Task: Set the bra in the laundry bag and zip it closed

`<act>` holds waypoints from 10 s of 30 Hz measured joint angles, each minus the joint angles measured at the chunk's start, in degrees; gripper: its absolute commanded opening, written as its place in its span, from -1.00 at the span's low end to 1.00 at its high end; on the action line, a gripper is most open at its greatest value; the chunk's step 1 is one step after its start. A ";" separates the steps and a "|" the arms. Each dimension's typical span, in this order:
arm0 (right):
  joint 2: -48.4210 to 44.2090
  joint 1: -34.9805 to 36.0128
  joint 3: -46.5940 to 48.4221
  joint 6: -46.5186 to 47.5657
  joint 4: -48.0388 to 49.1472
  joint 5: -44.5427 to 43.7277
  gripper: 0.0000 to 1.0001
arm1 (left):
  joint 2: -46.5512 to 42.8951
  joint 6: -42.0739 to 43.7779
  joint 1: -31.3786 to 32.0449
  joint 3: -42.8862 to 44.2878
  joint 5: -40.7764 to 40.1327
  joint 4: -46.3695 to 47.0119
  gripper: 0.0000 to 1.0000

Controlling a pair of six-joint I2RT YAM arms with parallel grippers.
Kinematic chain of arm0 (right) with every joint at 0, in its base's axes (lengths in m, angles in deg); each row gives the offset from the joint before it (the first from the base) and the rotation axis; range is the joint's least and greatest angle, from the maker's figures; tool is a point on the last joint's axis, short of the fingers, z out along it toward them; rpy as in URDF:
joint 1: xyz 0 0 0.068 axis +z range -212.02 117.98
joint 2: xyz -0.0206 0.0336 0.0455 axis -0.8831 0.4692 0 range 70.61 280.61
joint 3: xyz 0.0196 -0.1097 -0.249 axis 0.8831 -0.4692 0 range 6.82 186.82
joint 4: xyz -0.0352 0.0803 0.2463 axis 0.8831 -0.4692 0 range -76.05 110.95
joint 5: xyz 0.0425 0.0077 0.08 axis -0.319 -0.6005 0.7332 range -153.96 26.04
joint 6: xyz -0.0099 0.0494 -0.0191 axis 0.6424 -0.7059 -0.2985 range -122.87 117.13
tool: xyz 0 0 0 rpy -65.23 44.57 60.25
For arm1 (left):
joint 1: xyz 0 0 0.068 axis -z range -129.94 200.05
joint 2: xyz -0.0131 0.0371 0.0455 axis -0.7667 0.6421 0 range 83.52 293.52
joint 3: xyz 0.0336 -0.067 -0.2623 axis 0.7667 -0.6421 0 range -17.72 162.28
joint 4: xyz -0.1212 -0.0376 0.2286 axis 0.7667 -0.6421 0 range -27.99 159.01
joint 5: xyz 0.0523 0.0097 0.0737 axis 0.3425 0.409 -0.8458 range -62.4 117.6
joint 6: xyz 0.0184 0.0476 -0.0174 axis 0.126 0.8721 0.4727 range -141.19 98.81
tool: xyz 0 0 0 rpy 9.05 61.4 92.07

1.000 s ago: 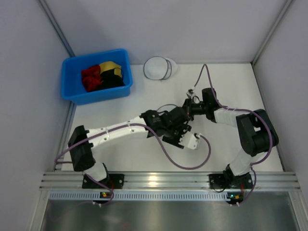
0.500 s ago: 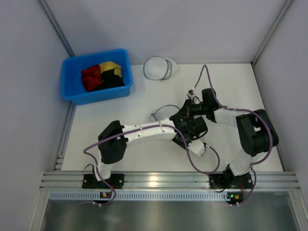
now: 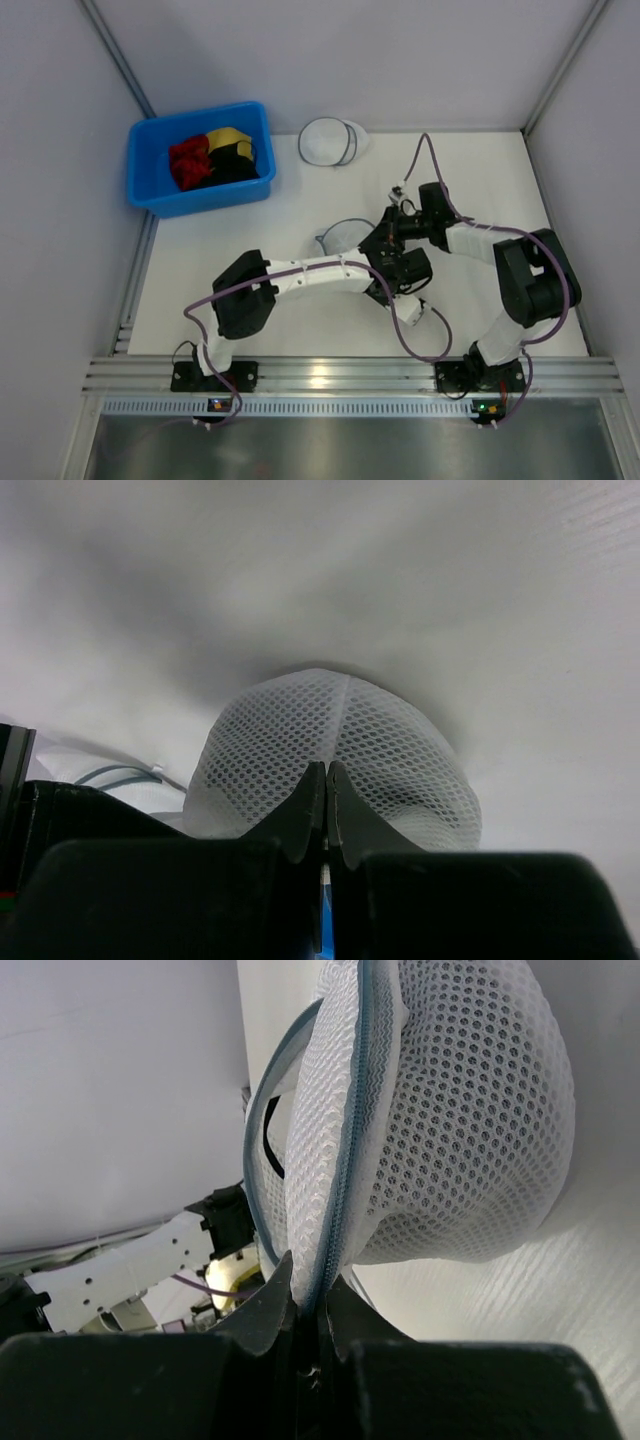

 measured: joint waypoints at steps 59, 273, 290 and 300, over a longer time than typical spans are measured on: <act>13.42 0.61 34.05 38.01 -54.75 4.20 -1.00 | -22.40 -12.09 -0.70 -20.79 13.53 18.97 -1.00; 17.42 -1.11 52.98 63.84 -79.71 -5.75 0.43 | -13.46 -35.69 -4.52 -10.51 31.89 18.51 -1.00; 8.94 1.51 27.12 62.14 -72.94 0.48 -0.70 | -10.05 -33.44 -5.64 -5.77 28.79 18.43 -1.00; 10.29 1.36 29.42 60.72 -72.30 2.14 -1.00 | -11.26 -32.98 -5.95 -9.03 29.29 19.32 -1.00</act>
